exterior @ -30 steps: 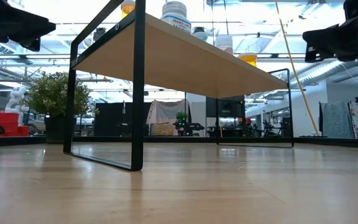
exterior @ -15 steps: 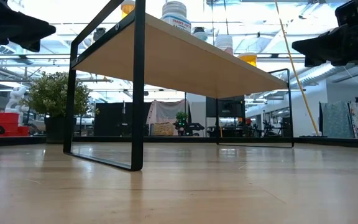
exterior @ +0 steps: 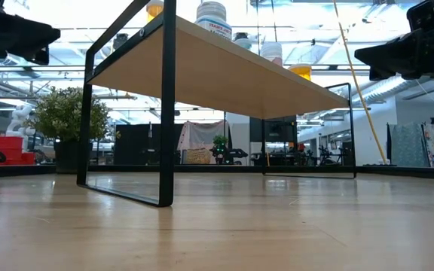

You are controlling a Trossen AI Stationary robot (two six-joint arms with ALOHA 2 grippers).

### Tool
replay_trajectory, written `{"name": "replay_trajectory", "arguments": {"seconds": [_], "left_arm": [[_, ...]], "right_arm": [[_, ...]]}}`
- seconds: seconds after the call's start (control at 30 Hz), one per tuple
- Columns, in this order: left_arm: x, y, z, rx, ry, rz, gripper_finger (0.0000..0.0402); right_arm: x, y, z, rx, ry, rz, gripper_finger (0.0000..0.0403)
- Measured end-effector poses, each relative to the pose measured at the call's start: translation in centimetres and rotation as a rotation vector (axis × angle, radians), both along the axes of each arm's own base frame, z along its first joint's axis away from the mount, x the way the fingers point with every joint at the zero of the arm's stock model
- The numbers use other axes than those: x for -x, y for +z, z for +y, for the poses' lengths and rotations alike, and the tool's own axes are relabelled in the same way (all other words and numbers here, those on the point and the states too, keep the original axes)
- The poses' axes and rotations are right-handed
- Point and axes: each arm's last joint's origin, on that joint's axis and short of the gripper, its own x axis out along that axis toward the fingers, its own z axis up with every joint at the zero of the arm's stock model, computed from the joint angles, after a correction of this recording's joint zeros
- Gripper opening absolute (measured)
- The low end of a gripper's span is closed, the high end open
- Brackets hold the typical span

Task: Pick and place medicine bottles onto shelf by color
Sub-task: Return to Home Position

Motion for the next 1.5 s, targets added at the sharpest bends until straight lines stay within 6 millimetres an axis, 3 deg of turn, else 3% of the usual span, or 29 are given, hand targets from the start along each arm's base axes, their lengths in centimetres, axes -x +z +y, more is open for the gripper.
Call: {"name": "replay_trajectory", "arguments": {"seconds": [0.2, 0.53, 1.17, 1.5], "left_arm": [[0.0, 0.0, -0.2, -0.022, -0.075, -0.004, 0.0007], [-0.5, -1.9, -0.8, -0.041, -0.128, -0.068, 0.0006], [-1.4, -2.1, 1.0, -0.058, 0.016, -0.045, 0.0006], [-1.7, -2.2, 1.7, -0.053, 0.012, -0.033, 0.0005]], "right_arm": [[0.0, 0.0, 0.0, 0.000, 0.000, -0.001, 0.0000], [0.0, 0.0, 0.0, 0.000, 0.000, -0.001, 0.0000], [0.0, 0.1, 0.0, -0.001, 0.000, -0.010, 0.0000], [0.0, 0.1, 0.0, 0.000, 0.000, -0.009, 0.0000]]}}
